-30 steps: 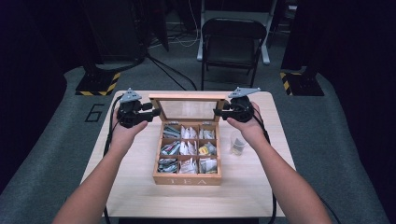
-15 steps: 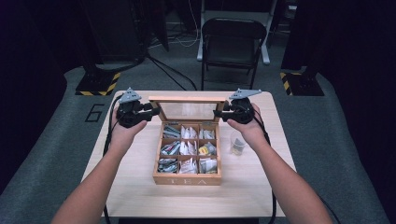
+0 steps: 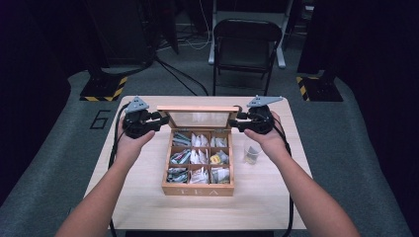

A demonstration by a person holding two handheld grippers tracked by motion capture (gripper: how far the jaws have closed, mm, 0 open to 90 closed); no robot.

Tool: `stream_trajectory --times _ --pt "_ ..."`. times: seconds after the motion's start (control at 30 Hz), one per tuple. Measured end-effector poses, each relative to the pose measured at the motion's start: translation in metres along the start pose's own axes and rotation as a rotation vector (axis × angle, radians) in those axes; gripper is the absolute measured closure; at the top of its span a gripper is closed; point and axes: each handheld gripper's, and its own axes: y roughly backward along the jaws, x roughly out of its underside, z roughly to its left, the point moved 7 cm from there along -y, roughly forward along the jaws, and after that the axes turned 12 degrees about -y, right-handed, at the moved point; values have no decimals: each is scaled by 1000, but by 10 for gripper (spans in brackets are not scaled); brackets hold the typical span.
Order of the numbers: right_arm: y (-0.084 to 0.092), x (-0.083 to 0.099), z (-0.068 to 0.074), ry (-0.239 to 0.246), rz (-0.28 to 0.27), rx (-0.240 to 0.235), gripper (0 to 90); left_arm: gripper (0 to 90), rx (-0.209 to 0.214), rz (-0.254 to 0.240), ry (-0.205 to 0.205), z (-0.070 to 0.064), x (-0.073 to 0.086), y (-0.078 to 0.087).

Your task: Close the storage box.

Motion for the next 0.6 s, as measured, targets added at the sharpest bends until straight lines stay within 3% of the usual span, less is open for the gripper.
stream_trajectory --times 0.23,0.6 --pt "11 -2 14 30 -17 -2 521 619 5 7 -4 -5 4 4" --pt "24 -1 28 23 -28 3 522 614 13 12 -13 -12 11 8"
